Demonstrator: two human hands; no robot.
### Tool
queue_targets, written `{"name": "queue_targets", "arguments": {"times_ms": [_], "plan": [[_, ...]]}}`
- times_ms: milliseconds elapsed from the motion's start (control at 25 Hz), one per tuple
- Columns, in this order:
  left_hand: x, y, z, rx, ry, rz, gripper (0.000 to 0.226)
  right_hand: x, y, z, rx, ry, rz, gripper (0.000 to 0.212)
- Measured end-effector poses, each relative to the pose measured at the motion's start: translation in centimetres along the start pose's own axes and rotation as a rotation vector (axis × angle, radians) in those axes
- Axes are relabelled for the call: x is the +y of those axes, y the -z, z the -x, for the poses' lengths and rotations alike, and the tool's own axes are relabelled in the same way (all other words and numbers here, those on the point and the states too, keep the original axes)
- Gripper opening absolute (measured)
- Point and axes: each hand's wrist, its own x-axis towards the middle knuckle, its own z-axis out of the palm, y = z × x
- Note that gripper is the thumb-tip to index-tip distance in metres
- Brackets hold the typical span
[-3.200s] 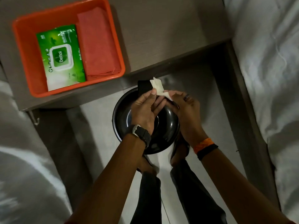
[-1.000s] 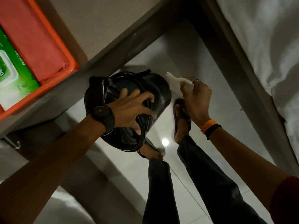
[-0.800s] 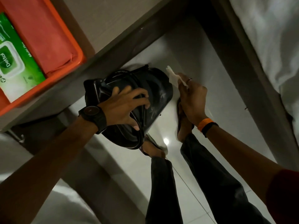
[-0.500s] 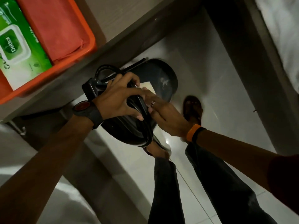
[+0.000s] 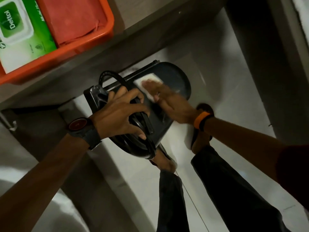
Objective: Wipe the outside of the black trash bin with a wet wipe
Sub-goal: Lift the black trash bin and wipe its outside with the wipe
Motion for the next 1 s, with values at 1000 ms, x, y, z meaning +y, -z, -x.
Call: {"name": "queue_targets", "arguments": {"times_ms": [1000], "plan": [[-0.9, 2.8, -4.6, 0.121, 0.181, 0.476, 0.050, 1.1, 1.4, 3.9, 0.351, -0.263, -0.223, 0.049]]}}
